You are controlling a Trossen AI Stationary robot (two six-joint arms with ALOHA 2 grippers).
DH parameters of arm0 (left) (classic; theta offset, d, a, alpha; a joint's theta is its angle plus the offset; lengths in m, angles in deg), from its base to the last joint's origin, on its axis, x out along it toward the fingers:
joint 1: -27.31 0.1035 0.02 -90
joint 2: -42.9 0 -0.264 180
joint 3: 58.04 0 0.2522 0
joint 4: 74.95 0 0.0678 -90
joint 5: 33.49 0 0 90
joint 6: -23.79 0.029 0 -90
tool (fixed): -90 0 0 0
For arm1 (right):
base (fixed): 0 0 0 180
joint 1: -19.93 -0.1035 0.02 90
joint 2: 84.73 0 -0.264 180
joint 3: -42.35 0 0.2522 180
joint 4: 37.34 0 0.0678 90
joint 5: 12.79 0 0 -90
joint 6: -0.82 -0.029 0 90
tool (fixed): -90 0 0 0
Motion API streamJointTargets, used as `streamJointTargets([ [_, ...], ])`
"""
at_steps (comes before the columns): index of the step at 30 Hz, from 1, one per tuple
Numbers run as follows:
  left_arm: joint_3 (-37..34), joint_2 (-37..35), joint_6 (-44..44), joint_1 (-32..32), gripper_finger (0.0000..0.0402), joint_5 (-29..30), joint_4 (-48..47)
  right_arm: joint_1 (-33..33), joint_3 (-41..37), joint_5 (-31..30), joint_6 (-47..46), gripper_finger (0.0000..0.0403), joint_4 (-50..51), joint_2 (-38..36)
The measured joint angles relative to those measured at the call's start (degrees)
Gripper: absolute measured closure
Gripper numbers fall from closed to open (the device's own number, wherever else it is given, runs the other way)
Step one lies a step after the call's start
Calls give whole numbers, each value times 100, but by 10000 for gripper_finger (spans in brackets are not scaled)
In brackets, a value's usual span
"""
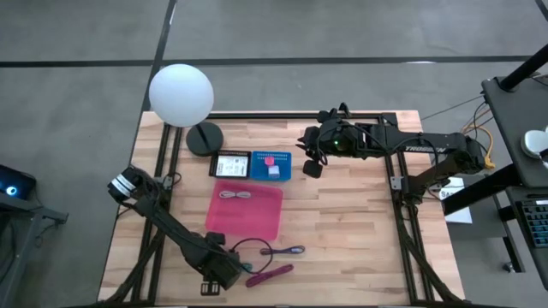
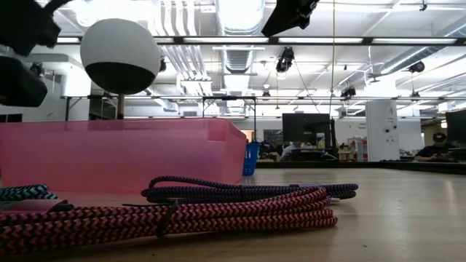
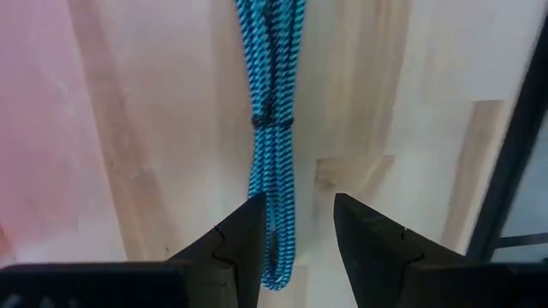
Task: Pick and place items into bin
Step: Put the black blue charger cable into the pink bin
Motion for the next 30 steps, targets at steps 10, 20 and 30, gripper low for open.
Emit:
streamJointTargets([
  [10,-361,-52,-7,17,213,-288,405,0,0,2,-13,346,7,0],
  [20,-627,-57,-11,20,192,-128,428,0,0,2,-15,346,11,0],
  [30,-724,-71,38,17,281,-82,371,0,0,2,-15,346,15,0],
])
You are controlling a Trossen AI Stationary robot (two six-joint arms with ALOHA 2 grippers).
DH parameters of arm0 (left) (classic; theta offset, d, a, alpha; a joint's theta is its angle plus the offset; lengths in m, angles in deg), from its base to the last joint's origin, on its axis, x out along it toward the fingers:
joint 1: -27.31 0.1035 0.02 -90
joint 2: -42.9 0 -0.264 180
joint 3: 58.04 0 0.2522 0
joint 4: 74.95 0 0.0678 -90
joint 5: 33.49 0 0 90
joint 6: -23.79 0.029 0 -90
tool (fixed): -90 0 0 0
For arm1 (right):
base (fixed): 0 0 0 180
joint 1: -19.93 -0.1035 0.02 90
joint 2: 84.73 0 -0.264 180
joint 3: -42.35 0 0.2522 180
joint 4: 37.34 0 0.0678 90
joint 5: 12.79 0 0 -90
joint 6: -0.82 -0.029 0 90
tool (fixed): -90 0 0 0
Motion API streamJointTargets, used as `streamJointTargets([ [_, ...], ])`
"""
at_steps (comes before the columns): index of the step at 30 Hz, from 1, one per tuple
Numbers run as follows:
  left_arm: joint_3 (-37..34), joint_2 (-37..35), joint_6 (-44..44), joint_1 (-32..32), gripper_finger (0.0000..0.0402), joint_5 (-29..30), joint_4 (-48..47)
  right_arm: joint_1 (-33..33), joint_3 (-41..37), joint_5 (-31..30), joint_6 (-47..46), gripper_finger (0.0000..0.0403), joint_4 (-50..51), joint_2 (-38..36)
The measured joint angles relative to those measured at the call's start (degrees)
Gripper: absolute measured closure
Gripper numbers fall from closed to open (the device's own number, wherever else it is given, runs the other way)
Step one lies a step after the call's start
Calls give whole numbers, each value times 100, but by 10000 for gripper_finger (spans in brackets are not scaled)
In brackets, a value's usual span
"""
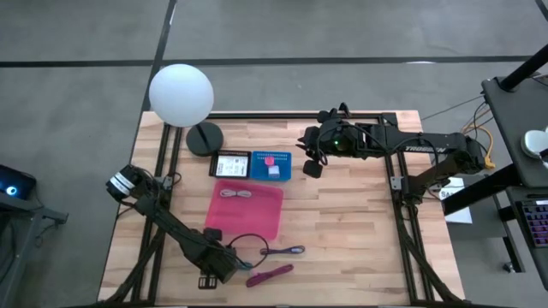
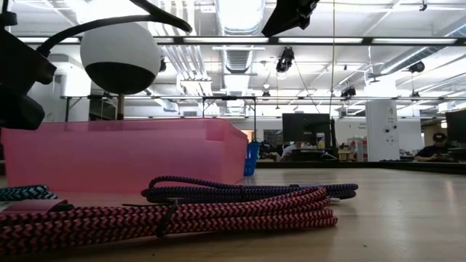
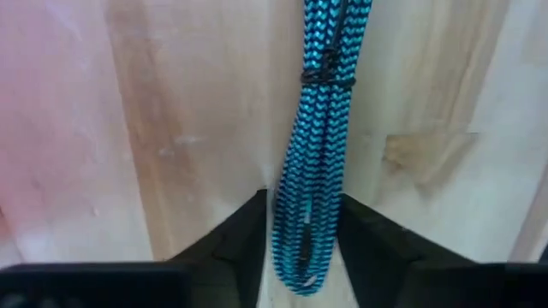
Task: Pick and place items into bin
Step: Put the black blue charger cable into the pink bin
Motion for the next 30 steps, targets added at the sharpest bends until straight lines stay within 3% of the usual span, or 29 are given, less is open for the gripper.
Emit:
streamJointTargets([
  [7,-3,-4,-33,-9,386,-357,18,1,0,-1,1,346,-2,0],
  [18,-17,-533,469,-41,384,-672,5,2,0,-2,17,346,-2,0],
  [30,-20,-1910,561,545,384,1133,-142,2,0,-2,13,346,0,0],
])
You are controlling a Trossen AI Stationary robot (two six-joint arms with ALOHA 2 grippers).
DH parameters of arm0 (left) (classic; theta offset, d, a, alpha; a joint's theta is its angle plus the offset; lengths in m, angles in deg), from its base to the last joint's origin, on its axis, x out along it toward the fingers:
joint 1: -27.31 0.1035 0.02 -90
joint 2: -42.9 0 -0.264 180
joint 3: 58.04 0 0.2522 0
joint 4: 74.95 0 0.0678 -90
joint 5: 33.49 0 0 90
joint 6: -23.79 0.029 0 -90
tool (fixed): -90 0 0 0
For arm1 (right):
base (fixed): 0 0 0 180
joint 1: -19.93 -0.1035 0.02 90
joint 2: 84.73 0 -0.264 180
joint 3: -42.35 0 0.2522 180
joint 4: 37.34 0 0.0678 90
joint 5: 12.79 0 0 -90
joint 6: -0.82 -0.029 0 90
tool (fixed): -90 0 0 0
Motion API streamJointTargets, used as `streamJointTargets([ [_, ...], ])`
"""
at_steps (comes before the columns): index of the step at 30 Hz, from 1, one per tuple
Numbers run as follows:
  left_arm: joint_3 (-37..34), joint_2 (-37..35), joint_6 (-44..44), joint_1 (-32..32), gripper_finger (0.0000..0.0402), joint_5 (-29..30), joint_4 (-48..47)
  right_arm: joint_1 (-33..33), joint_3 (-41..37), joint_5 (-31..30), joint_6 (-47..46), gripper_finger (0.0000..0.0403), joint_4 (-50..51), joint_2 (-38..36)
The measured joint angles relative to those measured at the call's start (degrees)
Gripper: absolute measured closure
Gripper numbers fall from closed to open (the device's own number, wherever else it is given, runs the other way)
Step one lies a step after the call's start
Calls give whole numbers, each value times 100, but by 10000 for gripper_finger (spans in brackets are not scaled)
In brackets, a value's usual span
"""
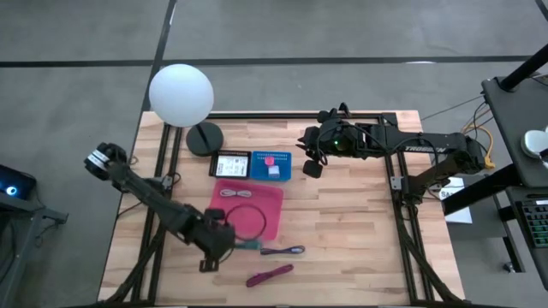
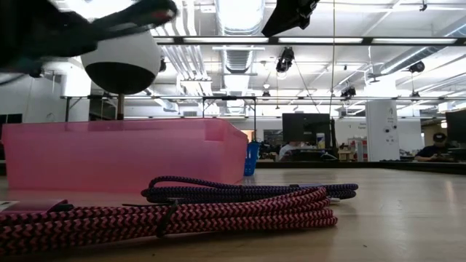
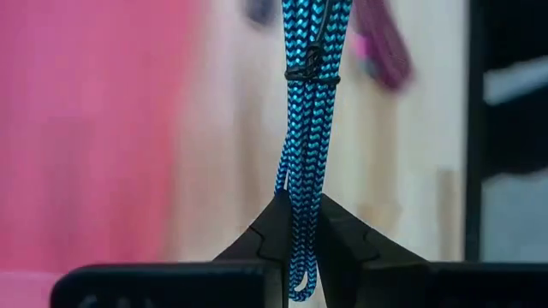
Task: Pick and place items into bin
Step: Put the black blue charger cable into the pink bin
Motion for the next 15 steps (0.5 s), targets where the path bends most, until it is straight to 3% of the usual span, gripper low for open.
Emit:
streamJointTargets([
  [7,-6,-414,37,729,384,823,-662,0,-2,1,-13,346,-4,0],
  [15,-19,-297,1358,1616,384,905,-688,0,-2,0,-15,346,-2,0],
])
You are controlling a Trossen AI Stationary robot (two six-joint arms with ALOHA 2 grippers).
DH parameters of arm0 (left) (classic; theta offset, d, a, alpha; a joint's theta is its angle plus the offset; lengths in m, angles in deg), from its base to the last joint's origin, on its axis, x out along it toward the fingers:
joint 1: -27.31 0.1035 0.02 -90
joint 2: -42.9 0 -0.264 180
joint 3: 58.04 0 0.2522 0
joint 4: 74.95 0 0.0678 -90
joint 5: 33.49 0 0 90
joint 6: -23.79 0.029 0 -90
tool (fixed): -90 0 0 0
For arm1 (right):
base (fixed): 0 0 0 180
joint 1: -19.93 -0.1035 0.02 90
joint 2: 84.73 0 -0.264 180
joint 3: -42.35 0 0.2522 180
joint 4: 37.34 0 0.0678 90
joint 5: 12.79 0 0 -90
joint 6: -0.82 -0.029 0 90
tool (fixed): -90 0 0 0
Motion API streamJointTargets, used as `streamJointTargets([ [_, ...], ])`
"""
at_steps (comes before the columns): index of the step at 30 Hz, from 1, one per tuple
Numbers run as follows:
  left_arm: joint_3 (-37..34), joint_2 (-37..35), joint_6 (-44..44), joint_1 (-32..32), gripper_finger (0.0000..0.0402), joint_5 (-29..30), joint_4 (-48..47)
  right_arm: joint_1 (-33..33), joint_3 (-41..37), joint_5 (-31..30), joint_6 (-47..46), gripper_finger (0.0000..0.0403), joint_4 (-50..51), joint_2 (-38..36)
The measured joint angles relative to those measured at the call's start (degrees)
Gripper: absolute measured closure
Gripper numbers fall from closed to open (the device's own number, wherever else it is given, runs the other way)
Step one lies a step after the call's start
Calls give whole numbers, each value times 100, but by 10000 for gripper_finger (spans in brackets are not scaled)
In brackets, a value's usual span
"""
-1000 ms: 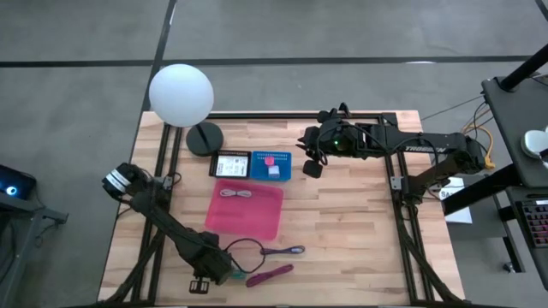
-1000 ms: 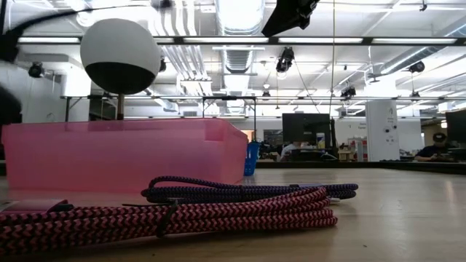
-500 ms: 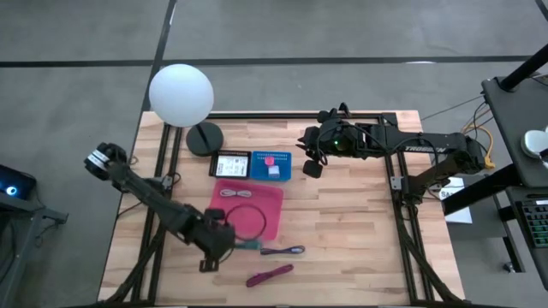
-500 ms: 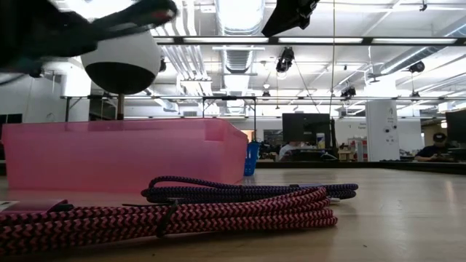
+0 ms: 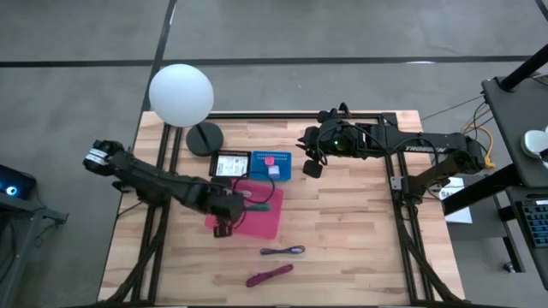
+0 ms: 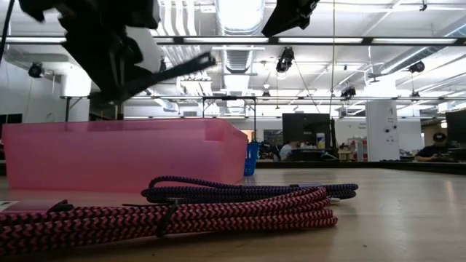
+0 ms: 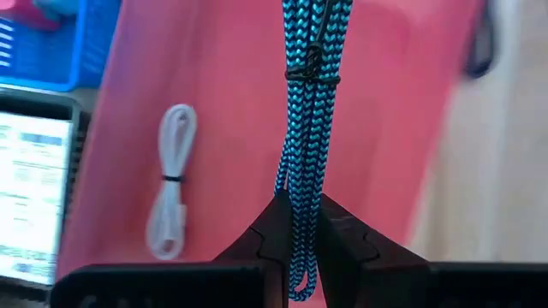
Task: Pick and place items into bin
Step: Put the black blue charger cable into the pink bin
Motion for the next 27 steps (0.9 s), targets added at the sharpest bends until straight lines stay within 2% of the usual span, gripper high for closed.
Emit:
streamJointTargets([
  [7,-32,249,1535,592,384,-338,-473,0,0,2,-136,346,0,0],
  [13,-44,650,2385,970,384,-354,-466,-1,0,2,-151,346,0,0],
  [20,-44,1213,2802,1201,384,-442,-463,0,0,2,-151,346,0,0],
  [27,-45,1453,2880,1271,384,-460,-470,0,0,2,-150,346,0,0],
])
